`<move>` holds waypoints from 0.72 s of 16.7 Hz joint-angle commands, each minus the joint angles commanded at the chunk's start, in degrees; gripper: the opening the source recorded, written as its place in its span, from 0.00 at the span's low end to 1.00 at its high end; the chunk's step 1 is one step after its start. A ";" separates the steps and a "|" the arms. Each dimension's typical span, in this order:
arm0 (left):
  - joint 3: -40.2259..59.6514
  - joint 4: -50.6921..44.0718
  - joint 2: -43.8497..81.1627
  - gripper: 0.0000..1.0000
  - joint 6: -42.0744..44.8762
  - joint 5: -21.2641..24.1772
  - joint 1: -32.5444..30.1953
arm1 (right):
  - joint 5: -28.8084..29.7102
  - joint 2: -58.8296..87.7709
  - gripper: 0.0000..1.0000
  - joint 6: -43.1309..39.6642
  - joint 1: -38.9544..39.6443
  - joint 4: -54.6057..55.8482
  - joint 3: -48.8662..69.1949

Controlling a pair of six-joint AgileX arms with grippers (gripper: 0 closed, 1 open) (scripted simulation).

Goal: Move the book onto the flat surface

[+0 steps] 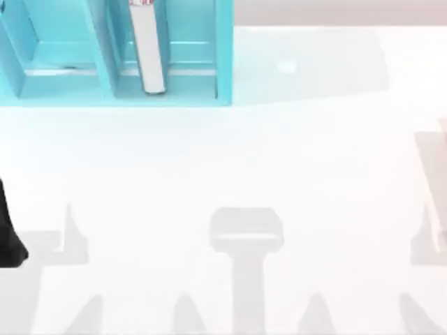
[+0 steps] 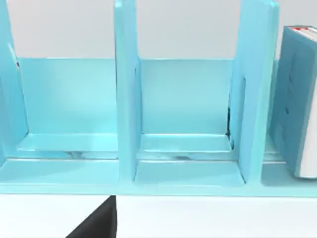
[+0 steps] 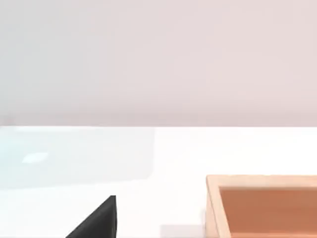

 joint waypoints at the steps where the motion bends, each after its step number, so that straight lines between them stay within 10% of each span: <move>1: 0.00 0.00 0.00 1.00 0.00 0.00 0.00 | 0.00 0.00 1.00 0.00 0.00 0.00 0.00; 12: 16.21 26.31 32.92 1.00 0.20 -7.84 -8.07 | 0.00 0.00 1.00 0.00 0.00 0.00 0.00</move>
